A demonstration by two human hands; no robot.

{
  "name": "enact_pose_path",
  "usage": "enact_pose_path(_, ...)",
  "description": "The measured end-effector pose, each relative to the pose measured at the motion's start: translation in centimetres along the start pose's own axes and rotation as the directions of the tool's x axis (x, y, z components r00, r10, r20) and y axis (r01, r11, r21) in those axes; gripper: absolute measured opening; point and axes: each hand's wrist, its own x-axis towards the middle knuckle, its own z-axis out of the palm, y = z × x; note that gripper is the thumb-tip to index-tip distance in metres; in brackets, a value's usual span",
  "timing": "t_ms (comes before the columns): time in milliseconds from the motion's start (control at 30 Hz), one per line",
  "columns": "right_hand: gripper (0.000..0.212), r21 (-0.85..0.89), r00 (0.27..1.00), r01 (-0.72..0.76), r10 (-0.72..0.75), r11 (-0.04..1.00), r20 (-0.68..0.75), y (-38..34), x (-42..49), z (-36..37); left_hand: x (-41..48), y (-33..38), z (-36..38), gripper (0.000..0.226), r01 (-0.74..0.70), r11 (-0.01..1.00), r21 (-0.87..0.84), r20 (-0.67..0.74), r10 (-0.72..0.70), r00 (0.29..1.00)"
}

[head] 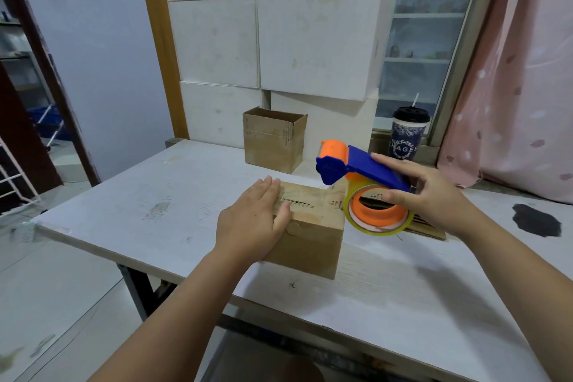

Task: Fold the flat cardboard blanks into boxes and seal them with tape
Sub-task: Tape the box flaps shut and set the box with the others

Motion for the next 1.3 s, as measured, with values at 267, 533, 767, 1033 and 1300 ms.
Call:
enact_pose_path(267,0.087,-0.013,0.999,-0.033,0.033,0.999,-0.034,0.4,0.0,0.3,0.1,-0.1,0.2,0.062,0.010,1.000,-0.016,-0.004,-0.010,1.000)
enact_pose_path(533,0.051,0.121,0.998,-0.035,0.040,0.992,-0.042,1.5,-0.3,0.6,0.1,-0.1,0.2,0.059,0.012,1.000,-0.003,0.000,-0.012,1.000)
enact_pose_path(767,0.050,0.301,0.994,-0.041,0.070,0.953,-0.084,2.9,-1.0,1.5,0.2,-0.1,0.0,0.056,0.009,1.000,0.001,0.022,-0.009,1.000)
enact_pose_path(1033,0.050,0.223,0.982,0.026,0.018,0.974,-0.189,0.8,-0.5,0.8,0.2,0.1,-0.1,0.055,0.019,1.000,0.019,0.028,-0.019,0.999)
enact_pose_path(1300,0.060,0.127,0.990,-0.019,0.036,0.992,-0.137,0.0,-0.8,-0.3,0.1,0.1,0.0,0.054,0.029,1.000,0.008,0.014,-0.029,0.999)
